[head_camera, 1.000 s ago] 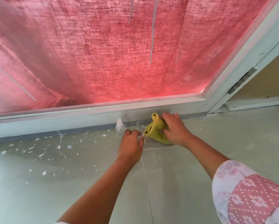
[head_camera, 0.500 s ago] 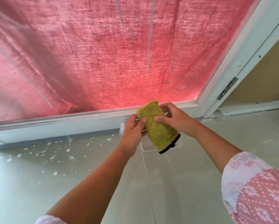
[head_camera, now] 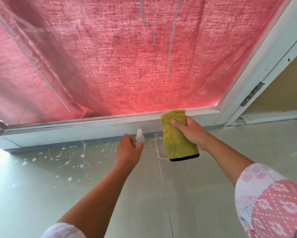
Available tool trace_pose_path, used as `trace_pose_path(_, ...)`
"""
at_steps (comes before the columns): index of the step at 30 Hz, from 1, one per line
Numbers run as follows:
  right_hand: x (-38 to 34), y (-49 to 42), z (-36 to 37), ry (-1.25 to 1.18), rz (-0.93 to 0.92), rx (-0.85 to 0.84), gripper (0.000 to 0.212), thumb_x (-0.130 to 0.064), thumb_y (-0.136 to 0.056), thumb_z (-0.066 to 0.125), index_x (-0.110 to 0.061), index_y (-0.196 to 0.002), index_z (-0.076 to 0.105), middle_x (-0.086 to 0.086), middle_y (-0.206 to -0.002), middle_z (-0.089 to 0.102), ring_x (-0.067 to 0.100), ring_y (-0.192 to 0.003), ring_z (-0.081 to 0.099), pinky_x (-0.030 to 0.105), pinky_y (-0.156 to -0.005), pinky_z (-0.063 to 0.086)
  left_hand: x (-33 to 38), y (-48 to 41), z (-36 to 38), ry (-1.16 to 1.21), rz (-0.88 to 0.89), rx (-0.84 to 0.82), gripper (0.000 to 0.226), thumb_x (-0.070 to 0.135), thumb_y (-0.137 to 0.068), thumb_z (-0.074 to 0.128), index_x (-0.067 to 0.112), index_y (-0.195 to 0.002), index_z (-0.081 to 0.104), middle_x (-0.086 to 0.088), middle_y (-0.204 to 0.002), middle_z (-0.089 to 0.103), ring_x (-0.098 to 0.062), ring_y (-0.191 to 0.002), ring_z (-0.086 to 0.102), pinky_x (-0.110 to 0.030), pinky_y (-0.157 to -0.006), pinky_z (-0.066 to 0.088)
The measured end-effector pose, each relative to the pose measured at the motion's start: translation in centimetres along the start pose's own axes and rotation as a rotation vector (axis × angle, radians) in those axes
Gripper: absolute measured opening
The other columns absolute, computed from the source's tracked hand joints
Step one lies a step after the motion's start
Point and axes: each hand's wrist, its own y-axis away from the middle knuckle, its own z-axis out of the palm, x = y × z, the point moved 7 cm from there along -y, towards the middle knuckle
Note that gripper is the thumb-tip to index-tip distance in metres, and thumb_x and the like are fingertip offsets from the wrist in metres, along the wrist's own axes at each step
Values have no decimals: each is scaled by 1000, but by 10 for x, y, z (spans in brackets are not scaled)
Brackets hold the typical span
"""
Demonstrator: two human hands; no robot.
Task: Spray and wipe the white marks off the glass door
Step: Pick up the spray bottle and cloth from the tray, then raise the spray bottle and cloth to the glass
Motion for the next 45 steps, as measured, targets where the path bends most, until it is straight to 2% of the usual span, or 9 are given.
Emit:
trace_pose_path(4, 9, -3, 3, -28, 40, 78, 39, -44, -92, 55, -20, -122, 47, 4, -119, 58, 24, -107, 57, 42, -95, 47, -9, -15, 4, -8, 45, 13, 48, 24, -82, 73, 12, -122, 49, -10, -112, 56, -26, -105, 54, -34, -90, 43)
trace_pose_path(7, 17, -6, 8, -23, 78, 85, 37, -41, -91, 58, -21, -120, 45, 5, -117, 58, 25, -105, 57, 44, -95, 48, -7, -23, 18, -1, 82, -8, 52, 22, -81, 74, 12, -127, 50, -10, -121, 55, -25, -113, 52, -35, -97, 41)
trace_pose_path(13, 25, -7, 20, -59, 134, -4, 36, -18, -87, 62, -20, -116, 42, 4, -108, 56, 21, -95, 58, 36, -75, 51, -7, -33, 38, 2, 112, -30, 41, 14, -83, 71, 5, -120, 55, -13, -111, 60, -31, -106, 53, -30, -78, 36)
trace_pose_path(17, 24, -7, 18, -87, 104, -12, 39, -11, -86, 64, -20, -117, 43, 4, -107, 57, 20, -91, 61, 32, -69, 53, -10, -34, 42, 63, 126, -46, 33, 17, -87, 67, 5, -115, 55, -13, -110, 60, -29, -100, 55, -29, -77, 38)
trace_pose_path(24, -5, -1, 5, -62, -12, 63, 41, -14, -85, 69, -23, -118, 46, 6, -112, 61, 23, -96, 63, 42, -85, 54, 32, -13, 19, 458, 164, -253, 18, 18, -97, 52, 16, -115, 47, -2, -98, 56, -5, -78, 58, -7, -61, 45)
trace_pose_path(29, -66, 30, -8, -50, -94, 97, 32, -11, -88, 64, -22, -114, 48, 6, -111, 63, 23, -94, 64, 37, -80, 55, 85, 10, -29, 489, 224, -275, 23, 21, -97, 50, 16, -118, 44, 3, -91, 55, -10, -76, 61, -17, -65, 51)
trace_pose_path(33, -135, 71, -27, -85, -122, 116, 28, -10, -91, 61, -21, -112, 46, 3, -106, 61, 16, -87, 62, 28, -72, 54, 138, 33, -82, 489, 195, -279, 25, 17, -94, 57, 14, -113, 42, -1, -91, 56, -27, -85, 64, -42, -80, 55)
trace_pose_path(39, -253, 136, -59, -131, -145, 148, 20, -11, -92, 56, -19, -110, 49, 4, -101, 62, 23, -92, 63, 38, -79, 52, 238, 71, -177, 491, 286, -264, 14, 9, -95, 54, 11, -103, 43, -1, -83, 56, -1, -66, 54, -18, -64, 47)
trace_pose_path(45, -399, 200, -106, -154, -235, 199, 19, -10, -91, 55, -18, -108, 50, 7, -97, 62, 25, -88, 62, 37, -75, 51, 349, 105, -291, 595, 312, -297, 14, 19, -94, 56, 20, -97, 42, -3, -79, 56, -16, -68, 54, -28, -61, 47)
